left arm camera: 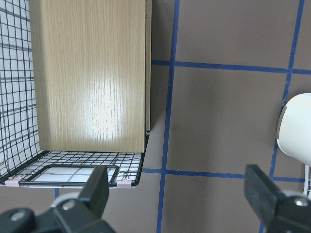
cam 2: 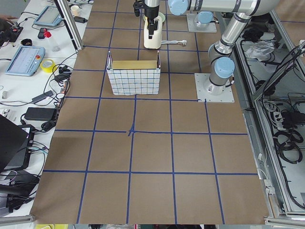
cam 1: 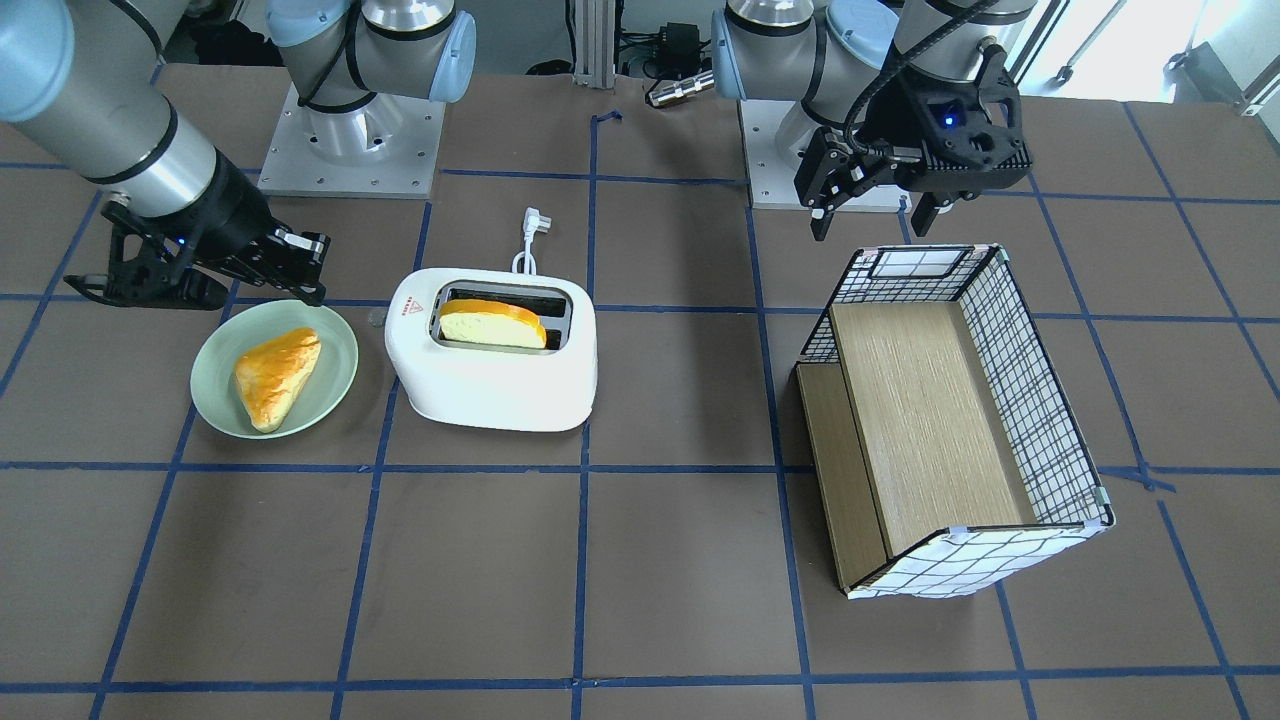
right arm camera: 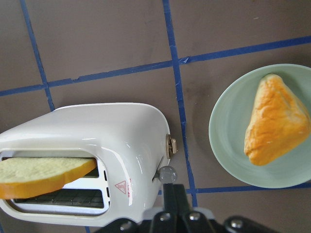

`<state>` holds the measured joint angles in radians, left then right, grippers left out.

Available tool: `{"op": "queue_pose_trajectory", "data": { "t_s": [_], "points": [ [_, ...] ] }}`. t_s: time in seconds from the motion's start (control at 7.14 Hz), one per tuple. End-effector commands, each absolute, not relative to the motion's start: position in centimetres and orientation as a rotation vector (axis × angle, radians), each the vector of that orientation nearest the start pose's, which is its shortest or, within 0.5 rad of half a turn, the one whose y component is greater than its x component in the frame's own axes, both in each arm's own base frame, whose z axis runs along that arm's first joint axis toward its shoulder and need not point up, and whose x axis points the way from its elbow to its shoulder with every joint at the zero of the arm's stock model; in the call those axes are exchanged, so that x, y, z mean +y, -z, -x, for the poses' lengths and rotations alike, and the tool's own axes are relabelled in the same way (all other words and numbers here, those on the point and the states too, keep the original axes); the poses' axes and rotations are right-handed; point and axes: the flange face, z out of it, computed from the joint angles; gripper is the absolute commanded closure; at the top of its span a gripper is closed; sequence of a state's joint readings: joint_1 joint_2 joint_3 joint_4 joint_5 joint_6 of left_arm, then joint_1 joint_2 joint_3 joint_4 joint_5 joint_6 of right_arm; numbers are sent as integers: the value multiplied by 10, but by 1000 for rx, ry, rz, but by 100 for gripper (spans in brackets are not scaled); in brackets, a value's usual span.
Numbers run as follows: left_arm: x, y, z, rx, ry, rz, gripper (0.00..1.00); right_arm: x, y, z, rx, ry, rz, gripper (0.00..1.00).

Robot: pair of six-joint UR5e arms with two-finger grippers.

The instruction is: Press toaster with right arm

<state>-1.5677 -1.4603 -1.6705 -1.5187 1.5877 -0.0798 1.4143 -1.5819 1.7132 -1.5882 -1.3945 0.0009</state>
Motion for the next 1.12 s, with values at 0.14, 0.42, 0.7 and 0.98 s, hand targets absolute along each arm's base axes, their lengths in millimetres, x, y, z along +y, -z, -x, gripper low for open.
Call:
{"op": "queue_pose_trajectory", "data": {
  "t_s": [0.14, 0.42, 0.7, 0.98],
  "points": [
    [-451, -496, 130, 3123, 99, 130, 0, -490, -498, -120, 3101, -46, -351, 100],
    [-451, -496, 130, 3123, 99, 130, 0, -490, -506, -136, 3108, 28, -335, 47],
    [-451, -496, 130, 3123, 99, 130, 0, -502, -517, -131, 3152, 225, -311, 0],
    [-451, -496, 130, 3123, 99, 130, 0, -506, -513, -132, 3133, 263, -303, 0]
  ]
}}
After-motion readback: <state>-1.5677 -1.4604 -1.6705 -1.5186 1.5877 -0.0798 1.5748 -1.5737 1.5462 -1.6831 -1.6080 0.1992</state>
